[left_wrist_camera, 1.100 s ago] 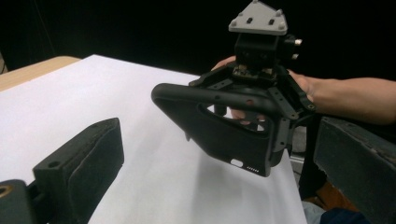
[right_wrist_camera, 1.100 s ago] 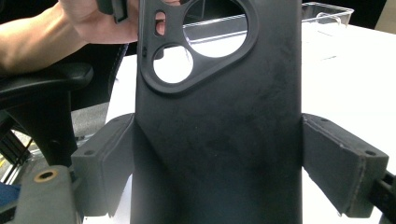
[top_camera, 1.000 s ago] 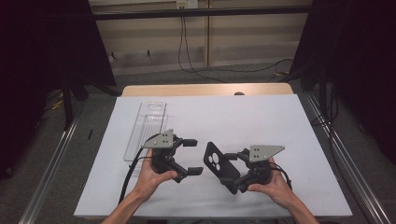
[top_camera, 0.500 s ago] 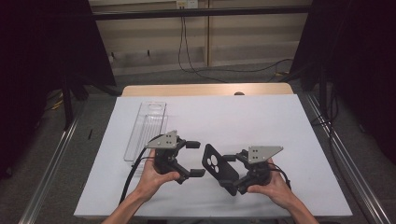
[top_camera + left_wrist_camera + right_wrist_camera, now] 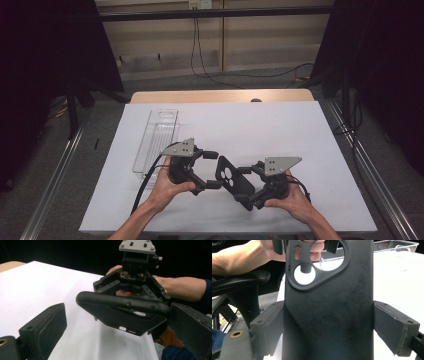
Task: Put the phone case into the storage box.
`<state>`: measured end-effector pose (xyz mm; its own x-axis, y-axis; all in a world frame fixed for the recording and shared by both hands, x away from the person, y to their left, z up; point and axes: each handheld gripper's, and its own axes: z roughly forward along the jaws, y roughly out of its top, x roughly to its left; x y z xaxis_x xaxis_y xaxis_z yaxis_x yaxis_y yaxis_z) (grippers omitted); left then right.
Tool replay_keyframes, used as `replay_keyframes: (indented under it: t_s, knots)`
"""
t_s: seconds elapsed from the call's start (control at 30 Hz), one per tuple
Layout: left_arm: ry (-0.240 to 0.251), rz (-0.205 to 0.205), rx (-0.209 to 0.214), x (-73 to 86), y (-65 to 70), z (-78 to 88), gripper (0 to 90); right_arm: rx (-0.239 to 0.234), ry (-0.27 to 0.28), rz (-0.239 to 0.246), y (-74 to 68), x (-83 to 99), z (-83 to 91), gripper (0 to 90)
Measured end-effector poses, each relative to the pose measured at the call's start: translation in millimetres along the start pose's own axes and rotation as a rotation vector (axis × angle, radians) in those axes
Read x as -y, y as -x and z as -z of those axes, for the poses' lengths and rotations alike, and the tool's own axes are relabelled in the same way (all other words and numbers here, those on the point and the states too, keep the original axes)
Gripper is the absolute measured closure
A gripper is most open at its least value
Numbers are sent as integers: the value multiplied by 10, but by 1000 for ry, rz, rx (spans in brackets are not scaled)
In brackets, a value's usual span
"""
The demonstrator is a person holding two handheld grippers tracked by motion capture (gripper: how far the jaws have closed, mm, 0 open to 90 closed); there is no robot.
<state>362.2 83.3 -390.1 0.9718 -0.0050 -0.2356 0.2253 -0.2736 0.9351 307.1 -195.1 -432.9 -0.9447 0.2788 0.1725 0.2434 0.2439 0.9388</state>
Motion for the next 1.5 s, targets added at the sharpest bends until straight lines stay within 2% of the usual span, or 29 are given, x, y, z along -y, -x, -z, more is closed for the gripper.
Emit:
replay_keyframes:
  t_s: [0.13, 0.3, 0.57, 0.73, 1.13, 1.5]
  knots:
    - [-5, 3, 5, -10, -8, -21, 23, -1, -5, 2, -2, 0, -4, 144]
    - [-37, 1, 11, 9, -8, -45, 23, -4, -2, -2, -1, -1, -3, 144]
    - [-58, -8, -2, 13, -26, -43, 29, -11, -6, -3, -4, 0, -11, 144]
    - [-55, -11, 6, 20, -33, -48, 30, -16, -6, -5, 2, 3, -16, 144]
    - [-56, -45, 66, -18, -14, -57, 59, -73, 3, -26, 2, 2, -16, 146]
    - [-45, -58, 95, -35, 3, -61, 95, -102, 10, -41, 2, 6, -17, 146]
